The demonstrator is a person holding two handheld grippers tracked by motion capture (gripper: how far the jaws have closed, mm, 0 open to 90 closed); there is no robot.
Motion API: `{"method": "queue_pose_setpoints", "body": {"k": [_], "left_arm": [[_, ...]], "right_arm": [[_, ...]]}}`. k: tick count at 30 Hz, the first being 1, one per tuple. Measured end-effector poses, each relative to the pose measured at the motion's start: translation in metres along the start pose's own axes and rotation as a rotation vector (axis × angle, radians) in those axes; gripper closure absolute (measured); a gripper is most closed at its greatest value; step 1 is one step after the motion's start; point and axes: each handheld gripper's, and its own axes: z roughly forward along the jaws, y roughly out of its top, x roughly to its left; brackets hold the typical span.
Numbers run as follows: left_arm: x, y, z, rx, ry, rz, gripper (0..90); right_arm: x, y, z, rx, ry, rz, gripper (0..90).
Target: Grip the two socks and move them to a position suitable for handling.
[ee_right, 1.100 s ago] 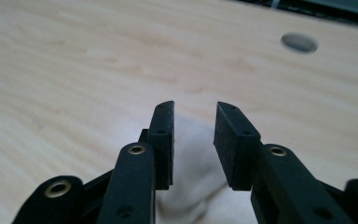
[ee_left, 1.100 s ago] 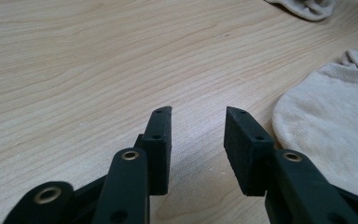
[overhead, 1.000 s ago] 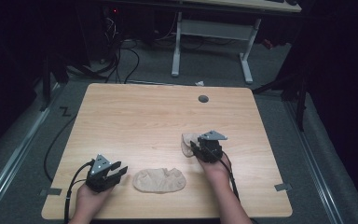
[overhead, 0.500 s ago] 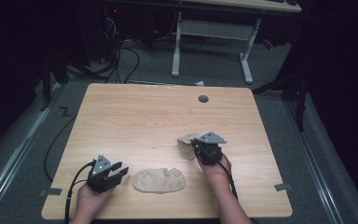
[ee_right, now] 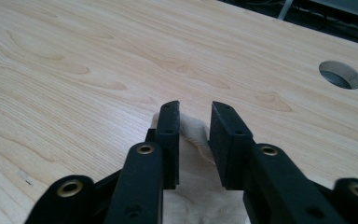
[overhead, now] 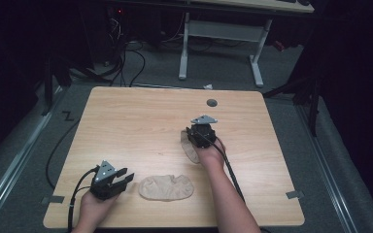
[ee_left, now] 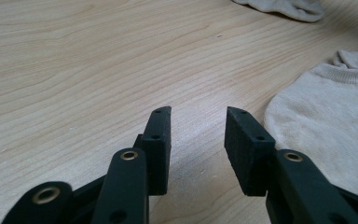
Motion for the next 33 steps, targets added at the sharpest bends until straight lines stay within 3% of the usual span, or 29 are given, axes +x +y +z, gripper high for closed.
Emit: {"method": "queue_pose_setpoints", "body": {"k": [7,10,11,13,15,19,22,25,30,33], "left_arm": [[-0.002,0.000,0.001,0.004,0.001,0.008,61.7],[-0.003,0.000,0.002,0.007,0.002,0.012,61.7],[-0.003,0.000,0.002,0.013,0.001,0.014,61.7],[-0.003,0.000,0.003,0.013,0.003,0.013,61.7],[-0.004,0.000,0.003,0.011,0.005,0.016,62.0],[-0.003,0.000,0.003,0.014,0.005,0.015,63.1],[-0.004,0.000,0.002,0.017,0.006,0.025,63.1],[-0.005,0.001,0.001,0.014,0.009,0.022,63.1],[-0.007,0.002,0.003,0.017,0.009,0.026,63.0],[-0.010,0.002,0.005,0.021,0.007,0.035,62.9]], "right_arm": [[-0.005,-0.020,-0.028,-0.018,-0.001,0.013,70.8],[-0.006,-0.029,-0.031,-0.007,0.012,0.025,72.4],[-0.002,-0.039,-0.029,0.025,0.036,0.035,76.9],[0.001,-0.044,-0.028,0.037,0.052,0.031,80.0],[0.015,-0.058,-0.021,0.098,0.092,0.015,87.4],[0.022,-0.073,-0.023,0.139,0.104,-0.012,90.0],[0.021,-0.080,-0.029,0.148,0.112,-0.011,89.9],[0.010,-0.093,-0.044,0.155,0.084,-0.004,89.3],[-0.003,-0.093,-0.056,0.108,0.078,0.036,87.5],[0.004,-0.074,-0.042,0.093,0.091,0.032,87.1]]}}
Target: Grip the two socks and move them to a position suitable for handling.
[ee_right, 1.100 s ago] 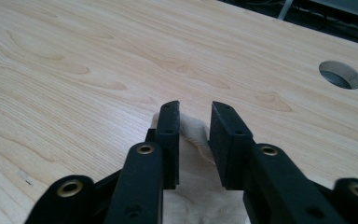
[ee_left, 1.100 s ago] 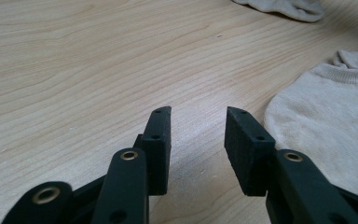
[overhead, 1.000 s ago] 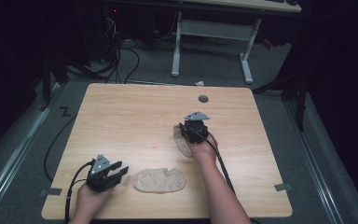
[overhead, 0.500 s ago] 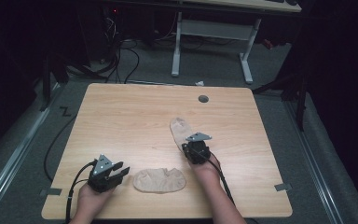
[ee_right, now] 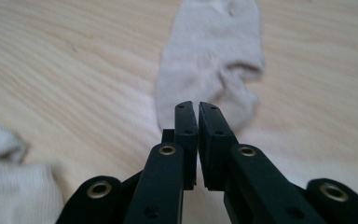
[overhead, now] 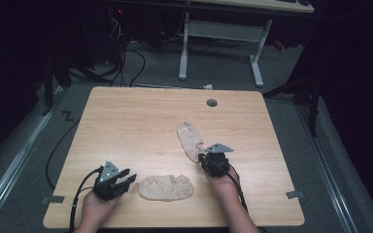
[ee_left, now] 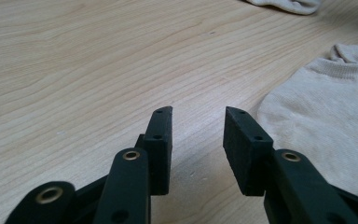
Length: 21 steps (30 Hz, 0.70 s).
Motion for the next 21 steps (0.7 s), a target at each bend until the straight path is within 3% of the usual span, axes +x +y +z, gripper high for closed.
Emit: {"method": "queue_pose_setpoints", "body": {"k": [3,5,10,12,13,14,15,16,17,18,21], "left_arm": [[0.001,-0.001,-0.001,0.000,0.003,0.005,63.0],[0.003,-0.002,-0.002,-0.002,0.000,-0.002,62.9],[0.006,-0.004,-0.003,0.005,0.000,-0.009,62.8],[0.005,-0.003,-0.003,0.003,0.002,-0.005,62.4],[0.004,-0.003,-0.003,0.001,0.007,-0.001,62.4],[0.004,-0.003,-0.003,0.000,0.007,-0.003,62.2],[0.004,-0.003,-0.003,0.000,0.007,-0.003,62.2],[0.004,-0.002,-0.003,0.003,0.007,-0.001,62.2],[0.003,-0.002,-0.002,0.002,0.005,-0.004,62.2],[0.003,-0.002,-0.001,0.007,0.006,-0.001,62.0],[0.002,-0.001,0.000,0.009,0.007,0.011,61.9]], "right_arm": [[0.002,0.005,0.018,0.054,-0.010,-0.005,87.3],[-0.002,0.000,0.019,0.063,-0.018,0.003,87.9],[-0.015,-0.013,0.004,0.057,-0.040,0.033,88.0],[-0.031,-0.025,-0.010,0.056,-0.078,0.055,87.8],[-0.031,-0.025,-0.010,0.056,-0.078,0.055,87.8],[-0.043,-0.032,-0.018,0.055,-0.116,0.069,87.6],[-0.043,-0.032,-0.018,0.055,-0.116,0.069,87.6],[-0.057,-0.036,-0.024,0.058,-0.157,0.095,87.0],[-0.057,-0.036,-0.024,0.058,-0.157,0.095,87.0],[-0.066,-0.036,-0.028,0.054,-0.180,0.118,85.8],[-0.070,-0.035,-0.030,0.048,-0.188,0.120,85.4]]}}
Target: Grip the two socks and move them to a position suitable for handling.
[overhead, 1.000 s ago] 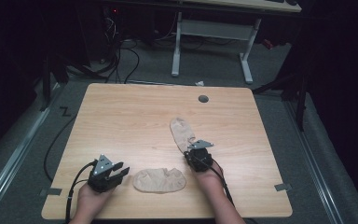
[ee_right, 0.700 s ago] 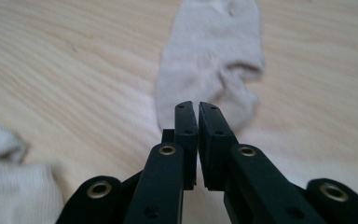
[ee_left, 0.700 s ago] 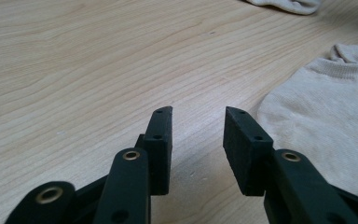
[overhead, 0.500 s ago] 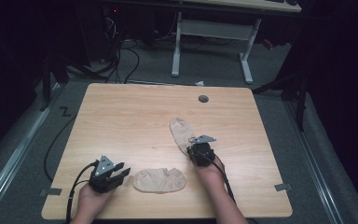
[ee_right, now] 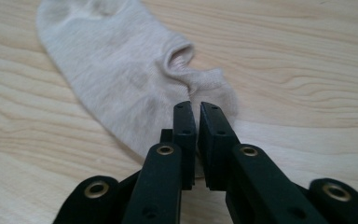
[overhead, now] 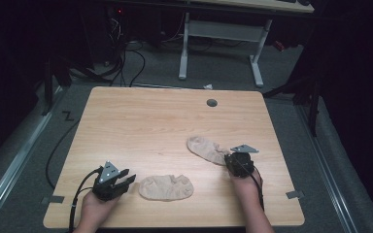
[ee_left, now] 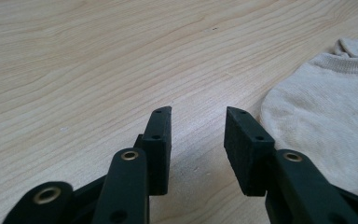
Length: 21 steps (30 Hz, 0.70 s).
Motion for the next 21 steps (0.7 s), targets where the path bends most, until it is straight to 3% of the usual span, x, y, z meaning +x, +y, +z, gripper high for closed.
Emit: {"method": "queue_pose_setpoints", "body": {"k": [3,9,16,17,20,21], "left_arm": [[0.001,0.000,-0.001,-0.007,0.002,-0.007,61.9],[0.006,-0.001,-0.004,-0.011,0.010,-0.025,61.9],[0.010,0.003,-0.002,-0.005,0.023,-0.014,59.7],[0.013,0.007,-0.002,-0.013,0.027,-0.024,58.8],[0.014,0.008,-0.002,-0.021,0.027,-0.036,58.6],[0.015,0.005,-0.003,-0.018,0.032,-0.037,58.6]], "right_arm": [[-0.005,0.005,0.013,0.030,-0.023,-0.004,85.7],[-0.004,0.019,0.029,0.014,-0.021,-0.017,87.7],[0.024,0.034,0.046,0.004,0.009,-0.115,89.2],[0.032,0.037,0.049,-0.005,0.028,-0.147,89.5],[0.037,0.040,0.052,0.001,0.049,-0.142,89.6],[0.046,0.044,0.055,0.005,0.073,-0.169,89.7]]}}
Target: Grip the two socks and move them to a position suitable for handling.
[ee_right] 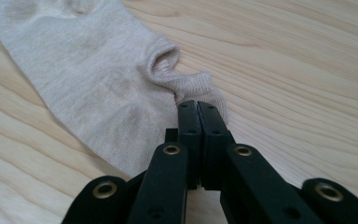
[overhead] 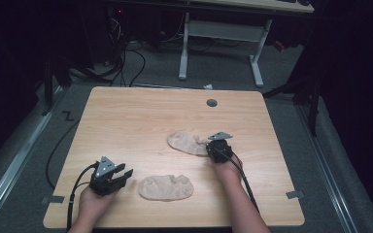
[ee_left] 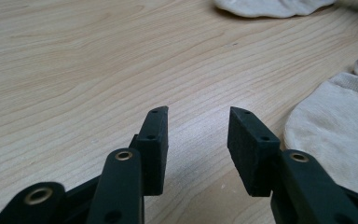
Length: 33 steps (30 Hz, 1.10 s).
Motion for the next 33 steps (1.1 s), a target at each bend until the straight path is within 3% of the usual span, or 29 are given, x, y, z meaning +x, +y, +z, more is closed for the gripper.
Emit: {"method": "queue_pose_setpoints", "body": {"k": [2,5,6,8,12,16,17,19,21,23,26,29,33], "left_arm": [[0.001,-0.001,0.000,0.000,-0.001,-0.009,58.9],[0.004,-0.001,-0.002,0.000,0.003,-0.019,59.4],[0.004,-0.001,-0.003,-0.002,0.005,-0.020,59.4],[0.005,-0.002,-0.004,-0.008,0.004,-0.026,59.4],[0.009,0.006,0.005,0.010,0.003,-0.033,58.3],[0.012,0.018,0.018,0.036,0.008,-0.022,55.3],[0.015,0.029,0.030,0.046,0.001,-0.022,52.6],[0.016,0.034,0.035,0.051,0.002,-0.018,51.4],[0.015,0.046,0.049,0.057,0.017,0.020,50.6],[0.015,0.048,0.052,0.053,0.013,0.016,49.6],[0.016,0.059,0.066,0.037,-0.011,-0.015,49.1],[0.015,0.067,0.078,0.048,-0.010,-0.015,48.3],[0.012,0.073,0.088,0.067,-0.008,-0.016,48.6]], "right_arm": [[0.005,0.002,0.001,-0.001,0.012,-0.024,89.8],[0.028,0.008,0.007,-0.024,0.060,-0.084,89.8],[0.028,0.008,0.007,-0.024,0.060,-0.084,89.8],[0.042,0.011,0.008,-0.031,0.092,-0.111,89.9],[0.056,0.010,0.007,-0.046,0.132,-0.123,89.9],[0.060,0.008,0.005,-0.044,0.142,-0.124,89.7],[0.058,0.011,0.002,-0.021,0.142,-0.110,85.4],[0.057,0.012,-0.002,-0.032,0.137,-0.095,83.4],[0.048,0.015,-0.014,-0.073,0.143,-0.036,75.3],[0.045,0.016,-0.016,-0.081,0.147,-0.029,71.7],[0.043,0.014,-0.014,-0.070,0.159,0.002,66.2],[0.042,0.010,-0.005,-0.044,0.197,0.045,60.4],[0.046,0.004,0.001,-0.017,0.210,0.054,58.3]]}}
